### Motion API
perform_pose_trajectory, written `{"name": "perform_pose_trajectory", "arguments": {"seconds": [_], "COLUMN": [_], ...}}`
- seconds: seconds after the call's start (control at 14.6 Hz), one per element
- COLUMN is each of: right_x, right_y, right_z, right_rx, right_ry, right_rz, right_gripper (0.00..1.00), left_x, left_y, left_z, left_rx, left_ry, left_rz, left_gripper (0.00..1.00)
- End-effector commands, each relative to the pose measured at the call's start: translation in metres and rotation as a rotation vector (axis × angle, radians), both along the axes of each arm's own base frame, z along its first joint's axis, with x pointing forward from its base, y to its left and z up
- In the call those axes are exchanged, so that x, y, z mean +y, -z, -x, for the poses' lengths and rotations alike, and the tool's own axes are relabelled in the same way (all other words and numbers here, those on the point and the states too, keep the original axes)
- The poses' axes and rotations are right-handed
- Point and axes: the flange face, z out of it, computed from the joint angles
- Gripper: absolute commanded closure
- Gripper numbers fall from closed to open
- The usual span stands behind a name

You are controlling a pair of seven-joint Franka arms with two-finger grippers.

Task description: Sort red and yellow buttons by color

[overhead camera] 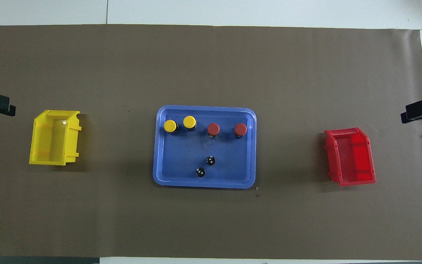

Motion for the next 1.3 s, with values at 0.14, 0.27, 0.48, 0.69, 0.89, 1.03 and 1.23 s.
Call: {"name": "perform_pose_trajectory", "arguments": {"seconds": [0.14, 0.27, 0.48, 0.69, 0.89, 1.03, 1.23], "right_x": [0.111, 0.177, 0.26, 0.317, 0.347, 0.352, 0.348], "right_y": [0.012, 0.036, 0.068, 0.153, 0.213, 0.239, 0.249], "right_z": [-0.069, -0.089, -0.096, -0.078, -0.056, -0.044, -0.038], "right_rx": [0.021, -0.008, -0.084, -0.102, -0.11, -0.098, -0.093], "right_ry": [0.02, 0.097, 0.151, 0.12, 0.102, 0.084, 0.064], "right_rz": [0.019, 0.015, -0.011, -0.018, -0.011, -0.002, 0.019], "right_gripper": [0.0, 0.0, 0.0, 0.0, 0.0, 0.0, 0.0], "left_x": [0.001, 0.001, 0.001, 0.0, -0.014, -0.016, -0.043], "left_y": [0.001, 0.001, 0.001, 0.001, 0.001, 0.002, 0.008], "left_z": [0.004, 0.004, 0.004, 0.005, 0.005, 0.006, 0.011], "left_rx": [-0.007, -0.007, -0.007, -0.005, -0.006, 0.005, -0.007], "left_ry": [0.0, 0.0, 0.0, -0.009, 0.023, 0.019, 0.016], "left_rz": [0.011, 0.011, 0.011, 0.011, 0.011, 0.012, 0.012], "left_gripper": [0.0, 0.0, 0.0, 0.0, 0.0, 0.0, 0.0]}}
